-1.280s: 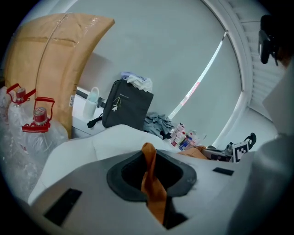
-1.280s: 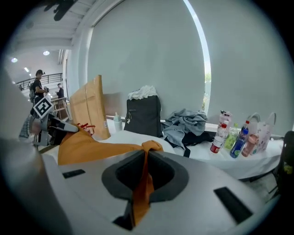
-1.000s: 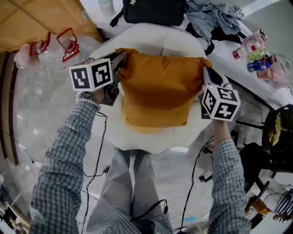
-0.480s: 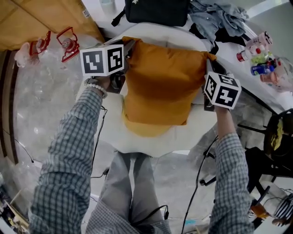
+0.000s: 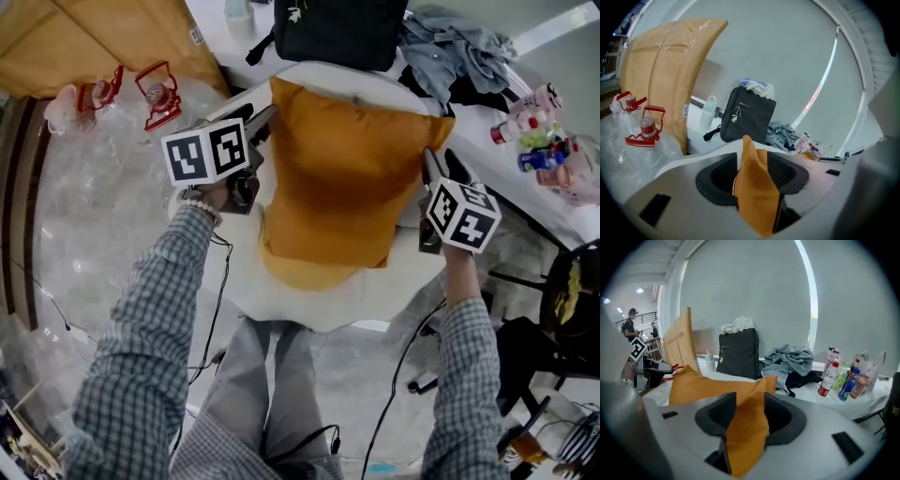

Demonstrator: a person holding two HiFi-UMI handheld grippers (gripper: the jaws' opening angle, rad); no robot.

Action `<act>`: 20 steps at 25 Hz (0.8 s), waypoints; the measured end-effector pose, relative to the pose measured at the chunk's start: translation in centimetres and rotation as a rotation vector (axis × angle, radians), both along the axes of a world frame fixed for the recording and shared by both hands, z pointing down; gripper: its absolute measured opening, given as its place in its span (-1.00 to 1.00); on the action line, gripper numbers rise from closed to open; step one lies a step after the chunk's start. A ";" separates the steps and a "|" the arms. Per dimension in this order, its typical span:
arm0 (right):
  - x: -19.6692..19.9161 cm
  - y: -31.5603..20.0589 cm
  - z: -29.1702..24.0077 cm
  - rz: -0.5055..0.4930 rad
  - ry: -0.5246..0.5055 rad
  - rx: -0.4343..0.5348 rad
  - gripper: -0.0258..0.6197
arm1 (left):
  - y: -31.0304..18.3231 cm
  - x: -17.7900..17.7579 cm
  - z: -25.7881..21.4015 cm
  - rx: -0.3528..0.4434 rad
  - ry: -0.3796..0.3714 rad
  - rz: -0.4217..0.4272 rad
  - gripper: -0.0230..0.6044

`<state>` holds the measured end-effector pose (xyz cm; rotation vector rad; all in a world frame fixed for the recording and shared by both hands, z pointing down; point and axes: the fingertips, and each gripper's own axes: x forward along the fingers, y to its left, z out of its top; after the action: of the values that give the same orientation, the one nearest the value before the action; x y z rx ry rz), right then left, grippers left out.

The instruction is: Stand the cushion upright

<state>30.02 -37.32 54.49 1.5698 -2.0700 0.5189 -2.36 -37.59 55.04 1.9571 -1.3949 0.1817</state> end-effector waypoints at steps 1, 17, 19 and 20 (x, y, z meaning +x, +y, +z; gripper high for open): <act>0.1 0.7 -0.3 0.016 -0.018 0.010 -0.36 | 0.6 -0.5 -0.4 0.011 0.002 -0.018 -0.28; -0.6 14.6 -16.9 -0.019 -0.207 0.180 -0.90 | 13.8 0.6 -17.9 0.246 -0.133 0.249 -0.90; -0.8 16.5 -18.9 -0.039 -0.198 0.185 -0.90 | 16.1 0.8 -20.3 0.261 -0.124 0.273 -0.90; -0.9 17.5 -19.8 -0.046 -0.197 0.185 -0.90 | 17.4 0.9 -21.4 0.262 -0.117 0.282 -0.90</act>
<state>29.10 -19.78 34.65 1.6256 -2.3555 0.4942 -1.41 -20.22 33.66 2.3943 -1.2598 0.2582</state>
